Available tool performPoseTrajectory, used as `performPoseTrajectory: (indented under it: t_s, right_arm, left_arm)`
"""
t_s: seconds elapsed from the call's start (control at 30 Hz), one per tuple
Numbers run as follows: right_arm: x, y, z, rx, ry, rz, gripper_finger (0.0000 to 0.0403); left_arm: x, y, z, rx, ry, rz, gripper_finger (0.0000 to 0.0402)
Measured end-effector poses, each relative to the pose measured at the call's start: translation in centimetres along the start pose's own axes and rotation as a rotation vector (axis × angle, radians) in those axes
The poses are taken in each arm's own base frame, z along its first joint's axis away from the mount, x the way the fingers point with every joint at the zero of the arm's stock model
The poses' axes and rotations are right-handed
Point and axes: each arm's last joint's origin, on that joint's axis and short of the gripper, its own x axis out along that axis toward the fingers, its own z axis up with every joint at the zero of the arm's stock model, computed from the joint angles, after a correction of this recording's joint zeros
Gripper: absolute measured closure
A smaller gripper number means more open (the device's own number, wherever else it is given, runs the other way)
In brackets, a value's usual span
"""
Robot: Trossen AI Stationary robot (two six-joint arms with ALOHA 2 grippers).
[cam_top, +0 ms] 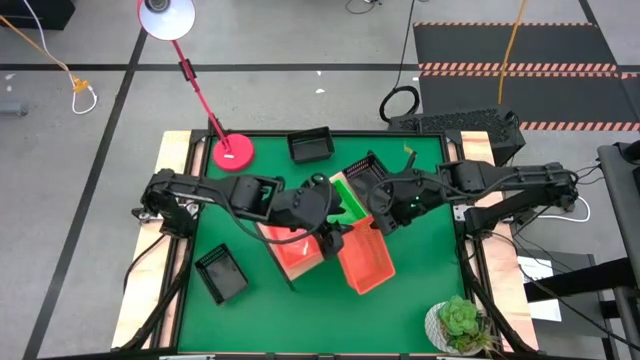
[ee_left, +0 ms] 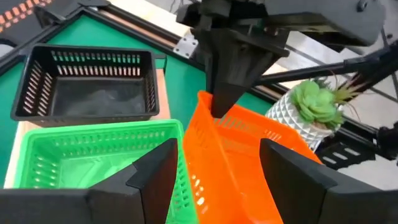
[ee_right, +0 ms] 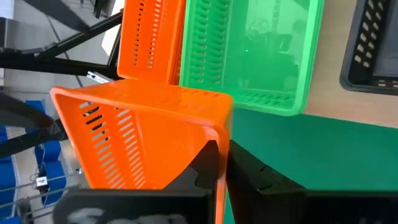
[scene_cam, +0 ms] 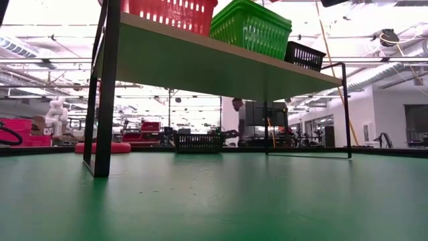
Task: Stack baskets on shelf by color
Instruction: Stack the orange bin on top of the orange bins on the shelf
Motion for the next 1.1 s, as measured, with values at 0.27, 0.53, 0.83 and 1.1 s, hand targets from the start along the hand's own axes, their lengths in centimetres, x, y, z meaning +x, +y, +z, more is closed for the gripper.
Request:
performPoseTrajectory:
  t_s: [0.27,0.53,0.83,1.1]
  right_arm:
    - [0.0,0.3,0.2,-0.003,-0.036,0.019,0.0390]
    - [0.0,0.6,0.4,-0.011,-0.052,0.051,0.0390]
    - [-1.2,2.2,0.9,-0.053,-0.149,0.254,0.0320]
    - [-3.0,3.6,2.0,-0.125,-0.277,0.438,0.0215]
  left_arm:
    - [0.4,0.1,-0.3,0.046,0.064,-0.042,0.0244]
    - [0.4,0.6,-0.9,0.022,0.108,0.019,0.0363]
    - [-3.0,1.6,-0.5,-0.078,0.138,0.030,0.0392]
    - [-8.4,3.3,0.0,-0.073,0.104,0.061,0.0395]
